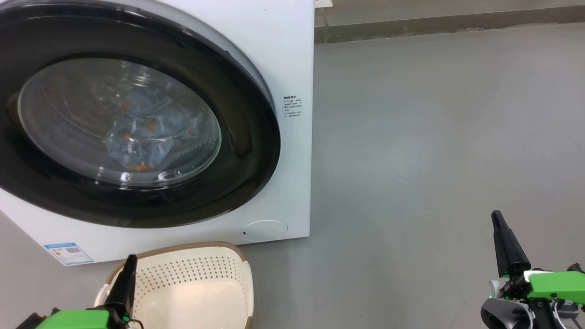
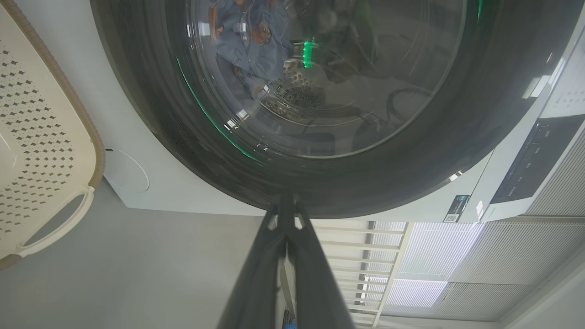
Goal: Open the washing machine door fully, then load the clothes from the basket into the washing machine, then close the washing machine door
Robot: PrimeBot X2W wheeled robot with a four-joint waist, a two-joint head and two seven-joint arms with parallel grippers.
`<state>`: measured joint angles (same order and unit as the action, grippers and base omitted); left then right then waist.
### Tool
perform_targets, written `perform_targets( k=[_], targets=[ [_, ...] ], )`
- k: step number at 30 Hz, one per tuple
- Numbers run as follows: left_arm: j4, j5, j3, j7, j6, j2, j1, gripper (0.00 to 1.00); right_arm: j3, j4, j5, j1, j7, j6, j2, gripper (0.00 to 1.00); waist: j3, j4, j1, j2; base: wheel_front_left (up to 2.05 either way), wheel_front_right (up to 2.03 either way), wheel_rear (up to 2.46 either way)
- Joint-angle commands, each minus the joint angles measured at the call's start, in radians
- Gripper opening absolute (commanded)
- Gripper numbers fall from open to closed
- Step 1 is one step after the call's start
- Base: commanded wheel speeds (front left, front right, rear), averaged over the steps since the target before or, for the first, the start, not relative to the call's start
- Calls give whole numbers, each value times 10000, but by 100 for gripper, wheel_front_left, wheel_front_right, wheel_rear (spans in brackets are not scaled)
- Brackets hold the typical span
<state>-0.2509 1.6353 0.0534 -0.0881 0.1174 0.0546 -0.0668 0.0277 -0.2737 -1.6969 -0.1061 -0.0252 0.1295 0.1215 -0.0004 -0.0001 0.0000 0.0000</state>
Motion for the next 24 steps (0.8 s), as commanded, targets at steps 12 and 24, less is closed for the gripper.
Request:
perform_targets(
  k=[12, 24],
  targets=[
    [206, -55, 360, -46, -38, 148, -439, 0, -167, 291, -2, -58, -58, 12, 57, 0, 0, 0, 0, 0, 0, 0, 0],
    [206, -66, 373, -56, -39, 138, -440, 0, -163, 290, 1, -58, -61, 12, 54, 0, 0, 0, 0, 0, 0, 0, 0]
  ],
)
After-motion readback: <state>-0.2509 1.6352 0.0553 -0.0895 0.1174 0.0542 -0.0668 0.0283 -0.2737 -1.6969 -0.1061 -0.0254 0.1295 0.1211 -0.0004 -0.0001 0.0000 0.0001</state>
